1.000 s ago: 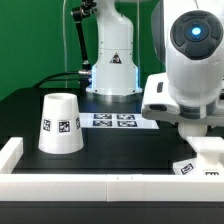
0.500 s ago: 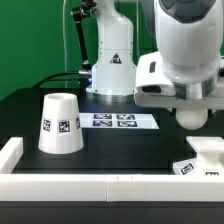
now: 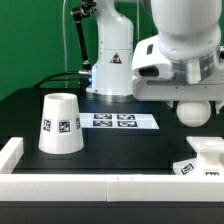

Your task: Assemble lamp

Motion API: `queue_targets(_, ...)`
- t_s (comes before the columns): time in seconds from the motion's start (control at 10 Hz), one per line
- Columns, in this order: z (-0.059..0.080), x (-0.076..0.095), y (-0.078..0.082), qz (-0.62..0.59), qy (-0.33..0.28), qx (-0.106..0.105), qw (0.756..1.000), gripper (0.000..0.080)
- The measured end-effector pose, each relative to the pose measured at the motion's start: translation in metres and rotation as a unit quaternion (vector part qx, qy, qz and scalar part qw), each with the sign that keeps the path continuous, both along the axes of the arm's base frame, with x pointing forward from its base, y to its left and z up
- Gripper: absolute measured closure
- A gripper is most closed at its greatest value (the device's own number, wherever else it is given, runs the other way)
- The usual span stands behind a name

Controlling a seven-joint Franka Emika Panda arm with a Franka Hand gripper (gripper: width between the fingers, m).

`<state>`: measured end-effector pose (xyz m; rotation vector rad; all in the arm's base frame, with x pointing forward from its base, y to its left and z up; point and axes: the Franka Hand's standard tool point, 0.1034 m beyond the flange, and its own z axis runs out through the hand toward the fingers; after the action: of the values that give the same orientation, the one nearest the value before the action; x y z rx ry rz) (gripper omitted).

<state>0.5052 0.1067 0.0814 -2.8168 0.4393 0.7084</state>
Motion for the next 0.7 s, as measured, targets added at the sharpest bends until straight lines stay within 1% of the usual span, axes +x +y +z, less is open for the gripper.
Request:
queue_targets(0.1,0.013,0.006,-0.005,0.015,-0.03,-0.007,0.999,0.0222)
queue_targets(0.2,0.032,0.017,-0.008,0.024,-0.072,-0.02,0.997,0.0222)
queue_targets(0.4,0.059,0.025,-0.008,0.035,-0.144,-0.039,0.988,0.0222)
queue_targets(0.5,0.064,0.025,-0.004,0.032,-0.163,-0.052,0.985,0.0222)
queue_targets(0.6,0.062,0.032,-0.002,0.027,-0.211,-0.058,0.975,0.0222)
queue_targets(0.7,0.06,0.031,-0.001,0.023,-0.244,-0.063,0.968,0.0222)
